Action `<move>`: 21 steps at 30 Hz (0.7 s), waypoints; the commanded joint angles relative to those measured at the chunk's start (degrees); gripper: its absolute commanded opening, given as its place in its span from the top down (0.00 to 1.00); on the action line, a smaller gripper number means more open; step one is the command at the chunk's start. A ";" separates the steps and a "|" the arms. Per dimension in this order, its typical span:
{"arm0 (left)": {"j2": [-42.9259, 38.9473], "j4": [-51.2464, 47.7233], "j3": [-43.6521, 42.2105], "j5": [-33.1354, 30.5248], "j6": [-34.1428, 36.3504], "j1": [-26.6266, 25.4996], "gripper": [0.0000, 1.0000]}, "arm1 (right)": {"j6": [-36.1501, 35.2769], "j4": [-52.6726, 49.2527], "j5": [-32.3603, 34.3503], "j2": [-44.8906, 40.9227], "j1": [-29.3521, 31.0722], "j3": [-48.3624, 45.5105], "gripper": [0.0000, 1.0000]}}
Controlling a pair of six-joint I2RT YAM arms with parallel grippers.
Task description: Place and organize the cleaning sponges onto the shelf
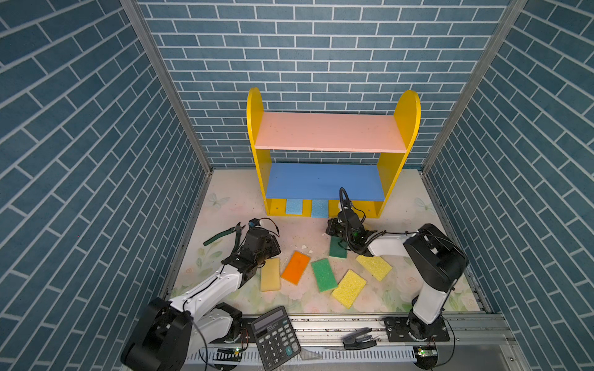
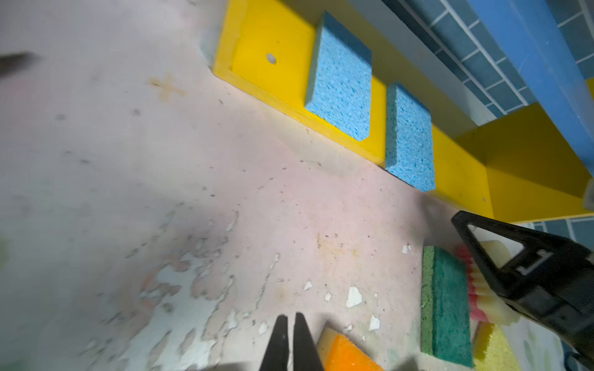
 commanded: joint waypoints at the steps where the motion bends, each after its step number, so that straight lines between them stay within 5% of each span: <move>1: 7.39 16.02 2.76 9.76 -0.31 -0.65 0.95 | 0.91 -4.11 3.05 -7.16 0.15 -4.00 1.00; 7: 24.32 35.43 7.72 14.86 -7.07 -3.32 1.00 | 1.10 -7.54 8.06 -16.94 -0.01 -9.28 1.00; 21: 45.85 48.57 18.08 11.04 -13.26 -9.17 1.00 | 0.58 -16.64 14.29 -34.55 -1.94 -18.26 1.00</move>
